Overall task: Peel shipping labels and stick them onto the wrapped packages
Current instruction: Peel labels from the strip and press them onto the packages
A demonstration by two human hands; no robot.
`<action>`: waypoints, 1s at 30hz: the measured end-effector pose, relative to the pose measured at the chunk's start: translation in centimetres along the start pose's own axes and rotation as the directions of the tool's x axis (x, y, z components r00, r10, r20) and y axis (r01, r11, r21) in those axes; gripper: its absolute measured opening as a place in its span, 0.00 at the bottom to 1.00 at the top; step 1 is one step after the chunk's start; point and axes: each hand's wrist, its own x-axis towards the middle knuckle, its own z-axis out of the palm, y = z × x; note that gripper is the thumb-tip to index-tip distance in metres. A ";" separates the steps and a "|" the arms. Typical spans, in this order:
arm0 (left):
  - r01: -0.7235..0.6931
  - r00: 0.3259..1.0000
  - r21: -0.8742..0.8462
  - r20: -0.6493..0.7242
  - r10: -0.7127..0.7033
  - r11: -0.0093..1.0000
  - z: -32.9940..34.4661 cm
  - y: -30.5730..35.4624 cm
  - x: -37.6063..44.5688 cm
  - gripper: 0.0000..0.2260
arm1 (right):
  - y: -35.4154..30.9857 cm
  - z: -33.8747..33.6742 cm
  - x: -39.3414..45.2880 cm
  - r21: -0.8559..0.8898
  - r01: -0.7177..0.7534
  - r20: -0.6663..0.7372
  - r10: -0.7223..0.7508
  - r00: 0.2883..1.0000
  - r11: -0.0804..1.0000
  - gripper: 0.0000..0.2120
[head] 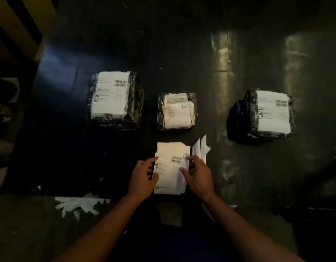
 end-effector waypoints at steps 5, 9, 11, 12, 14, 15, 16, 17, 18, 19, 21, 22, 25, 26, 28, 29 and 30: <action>-0.019 0.998 0.034 0.061 0.017 0.999 0.5 0.5 0.6 0.27 | -1.0 1.0 1.6 0.077 -0.105 -0.097 0.112 0.989 0.992 0.17; -0.042 0.995 0.052 0.097 0.036 0.998 0.3 0.5 1.1 0.29 | -1.5 0.6 2.5 0.130 -0.196 -0.102 0.210 0.972 0.972 0.16; -0.048 0.993 0.055 0.107 0.042 0.997 0.2 0.4 1.2 0.30 | -1.6 0.4 2.8 0.171 -0.237 -0.089 0.255 0.963 0.956 0.16; -0.050 0.993 0.058 0.110 0.044 0.997 0.2 0.3 1.3 0.31 | -1.6 0.4 2.9 0.184 -0.247 -0.085 0.266 0.960 0.951 0.16; -0.055 0.992 0.067 0.114 0.047 0.996 0.2 0.1 1.3 0.31 | -1.7 0.3 2.9 0.216 -0.252 -0.087 0.276 0.957 0.943 0.17; -0.056 0.992 0.073 0.113 0.048 0.996 0.2 0.1 1.3 0.32 | -1.7 0.2 2.8 0.231 -0.253 -0.089 0.279 0.956 0.939 0.18; -0.056 0.993 0.079 0.111 0.047 0.995 0.3 0.1 1.4 0.32 | -1.8 0.2 2.7 0.239 -0.253 -0.093 0.282 0.955 0.938 0.18; -0.055 0.993 0.080 0.108 0.046 0.995 0.3 0.1 1.4 0.32 | -2.0 0.1 2.7 0.243 -0.250 -0.095 0.279 0.955 0.937 0.19; -0.055 0.993 0.077 0.106 0.047 0.995 0.3 0.1 1.5 0.32 | -2.1 0.0 2.6 0.242 -0.243 -0.098 0.273 0.957 0.939 0.20; -0.055 0.993 0.073 0.107 0.047 0.996 0.3 0.1 1.5 0.32 | -2.2 0.1 2.7 0.239 -0.238 -0.106 0.269 0.957 0.941 0.21; -0.049 0.992 0.068 0.118 0.041 0.996 0.3 0.0 1.6 0.33 | -2.2 0.2 2.9 0.237 -0.241 -0.123 0.275 0.953 0.941 0.22; -0.041 0.992 0.063 0.125 0.033 0.997 0.3 -0.1 1.6 0.34 | -2.1 0.3 3.0 0.239 -0.252 -0.125 0.287 0.950 0.938 0.22; -0.041 0.990 0.057 0.136 0.033 0.998 0.2 -0.1 1.7 0.35 | -1.9 0.2 3.1 0.248 -0.267 -0.134 0.306 0.943 0.931 0.23; -0.042 0.990 0.058 0.137 0.034 0.997 0.2 -0.1 1.8 0.35 | -1.8 0.1 3.1 0.242 -0.258 -0.152 0.300 0.942 0.935 0.23; -0.031 0.990 0.065 0.136 0.022 0.997 0.2 -0.2 2.0 0.35 | -1.5 -0.3 2.9 0.245 -0.226 -0.206 0.278 0.938 0.943 0.20; -0.026 0.990 0.066 0.137 0.017 0.997 0.2 -0.2 2.0 0.35 | -1.3 -0.5 2.8 0.261 -0.211 -0.232 0.273 0.934 0.942 0.17; -0.026 0.990 0.064 0.141 0.017 0.998 0.3 -0.2 2.1 0.35 | -1.3 -0.8 2.7 0.279 -0.201 -0.251 0.274 0.928 0.939 0.15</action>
